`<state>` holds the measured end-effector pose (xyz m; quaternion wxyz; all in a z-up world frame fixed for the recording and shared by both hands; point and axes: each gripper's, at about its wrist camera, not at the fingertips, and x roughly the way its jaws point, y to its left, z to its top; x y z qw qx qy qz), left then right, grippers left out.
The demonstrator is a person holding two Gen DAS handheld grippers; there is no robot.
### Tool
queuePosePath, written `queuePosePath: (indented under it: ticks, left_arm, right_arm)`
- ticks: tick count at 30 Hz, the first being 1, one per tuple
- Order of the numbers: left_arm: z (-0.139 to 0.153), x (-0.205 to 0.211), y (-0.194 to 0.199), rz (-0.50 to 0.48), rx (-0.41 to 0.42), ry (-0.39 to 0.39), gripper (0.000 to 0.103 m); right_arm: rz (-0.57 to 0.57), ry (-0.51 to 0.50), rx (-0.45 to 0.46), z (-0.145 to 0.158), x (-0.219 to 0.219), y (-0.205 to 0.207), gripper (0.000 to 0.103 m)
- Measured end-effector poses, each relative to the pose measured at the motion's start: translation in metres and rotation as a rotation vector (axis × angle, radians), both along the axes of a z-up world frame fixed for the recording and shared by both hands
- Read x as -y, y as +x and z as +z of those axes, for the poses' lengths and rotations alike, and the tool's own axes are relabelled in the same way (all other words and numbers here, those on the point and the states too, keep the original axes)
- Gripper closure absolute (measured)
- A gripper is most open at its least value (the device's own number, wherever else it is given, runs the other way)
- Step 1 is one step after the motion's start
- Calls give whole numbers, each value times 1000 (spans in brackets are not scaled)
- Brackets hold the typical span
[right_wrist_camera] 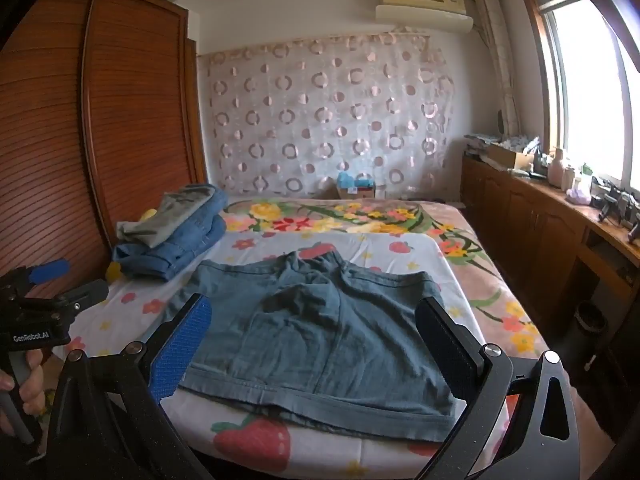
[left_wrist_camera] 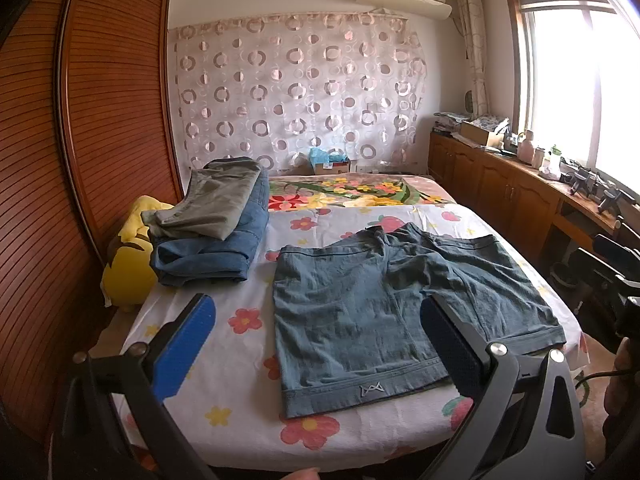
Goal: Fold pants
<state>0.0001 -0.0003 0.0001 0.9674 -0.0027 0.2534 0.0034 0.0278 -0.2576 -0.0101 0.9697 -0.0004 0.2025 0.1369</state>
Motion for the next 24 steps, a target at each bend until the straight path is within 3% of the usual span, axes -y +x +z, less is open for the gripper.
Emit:
queuePosePath:
  ticks: [24]
  left_arm:
    - [0,0,0,-1,4,-5,0]
  right_arm:
    - [-1,-2,3,1,-2,-2,0]
